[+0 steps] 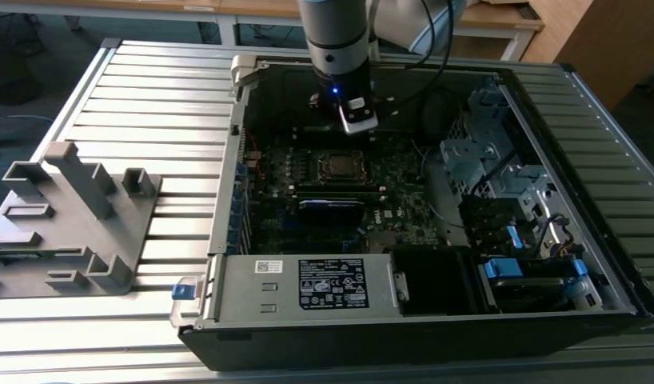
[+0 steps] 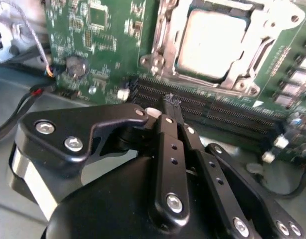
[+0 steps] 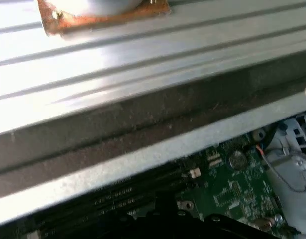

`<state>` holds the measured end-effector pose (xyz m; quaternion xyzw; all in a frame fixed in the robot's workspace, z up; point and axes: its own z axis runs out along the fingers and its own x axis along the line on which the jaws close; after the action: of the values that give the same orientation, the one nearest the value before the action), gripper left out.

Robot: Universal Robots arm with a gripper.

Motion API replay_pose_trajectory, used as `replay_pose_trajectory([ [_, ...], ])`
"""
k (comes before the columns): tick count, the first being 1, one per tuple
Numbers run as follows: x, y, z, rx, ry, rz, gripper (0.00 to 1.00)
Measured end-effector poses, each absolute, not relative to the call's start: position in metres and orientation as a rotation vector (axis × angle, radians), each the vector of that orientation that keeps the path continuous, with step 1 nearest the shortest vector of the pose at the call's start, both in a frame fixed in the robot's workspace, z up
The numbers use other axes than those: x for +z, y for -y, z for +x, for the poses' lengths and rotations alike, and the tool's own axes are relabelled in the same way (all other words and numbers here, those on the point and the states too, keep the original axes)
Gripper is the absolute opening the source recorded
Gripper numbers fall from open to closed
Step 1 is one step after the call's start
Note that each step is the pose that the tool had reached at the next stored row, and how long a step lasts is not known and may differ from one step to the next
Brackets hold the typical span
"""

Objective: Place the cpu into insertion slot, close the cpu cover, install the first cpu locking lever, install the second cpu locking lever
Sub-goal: 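Install the first cpu locking lever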

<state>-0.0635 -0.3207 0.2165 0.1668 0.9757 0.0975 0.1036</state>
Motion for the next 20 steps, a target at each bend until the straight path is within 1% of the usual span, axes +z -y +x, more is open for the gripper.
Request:
replay_pose_trajectory([
  [9,0.2164,0.3213,-0.0633,0.053,-2.901,0.479,0.11],
  [20,0.2156,0.3213,-0.0612,0.028,-2.980,0.491,0.11],
])
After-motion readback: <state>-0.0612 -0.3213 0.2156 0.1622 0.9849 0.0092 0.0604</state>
